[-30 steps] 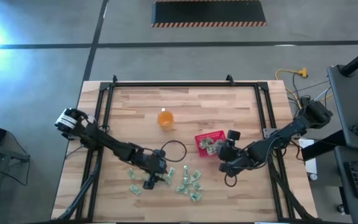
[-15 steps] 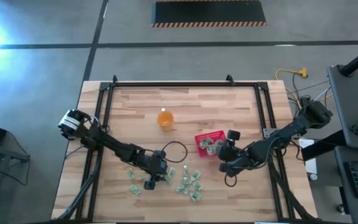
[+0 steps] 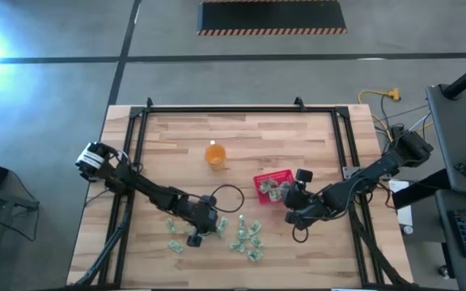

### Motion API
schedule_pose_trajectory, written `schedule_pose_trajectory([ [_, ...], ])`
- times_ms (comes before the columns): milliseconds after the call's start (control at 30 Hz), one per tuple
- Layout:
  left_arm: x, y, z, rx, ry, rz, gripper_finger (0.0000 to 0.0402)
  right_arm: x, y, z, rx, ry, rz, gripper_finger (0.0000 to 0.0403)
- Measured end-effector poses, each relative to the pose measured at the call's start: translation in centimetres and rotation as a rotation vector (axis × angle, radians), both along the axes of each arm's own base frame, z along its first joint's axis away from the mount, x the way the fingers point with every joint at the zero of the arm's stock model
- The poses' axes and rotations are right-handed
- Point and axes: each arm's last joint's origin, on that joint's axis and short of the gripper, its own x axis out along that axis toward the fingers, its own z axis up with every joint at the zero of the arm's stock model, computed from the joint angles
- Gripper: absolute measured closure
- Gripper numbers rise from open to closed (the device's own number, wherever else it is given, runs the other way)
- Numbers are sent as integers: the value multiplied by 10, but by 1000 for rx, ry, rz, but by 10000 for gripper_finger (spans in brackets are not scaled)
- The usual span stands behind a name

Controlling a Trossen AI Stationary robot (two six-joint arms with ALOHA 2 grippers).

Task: Pick and place Stevia / Truvia into bins
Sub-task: Put the stevia packet into the basket

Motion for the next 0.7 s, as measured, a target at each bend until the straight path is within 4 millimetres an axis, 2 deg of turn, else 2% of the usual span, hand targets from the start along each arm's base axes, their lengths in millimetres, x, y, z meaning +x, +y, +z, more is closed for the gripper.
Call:
schedule_pose_trajectory([
  [333,5,0,19,57,-156,-33,401,0,0,0,0,0,0,312],
  [533,11,5,40,219,-366,40,401,0,0,2,-4,10,0,317],
  [700,19,21,56,342,-478,143,402,0,2,9,61,81,10,325],
])
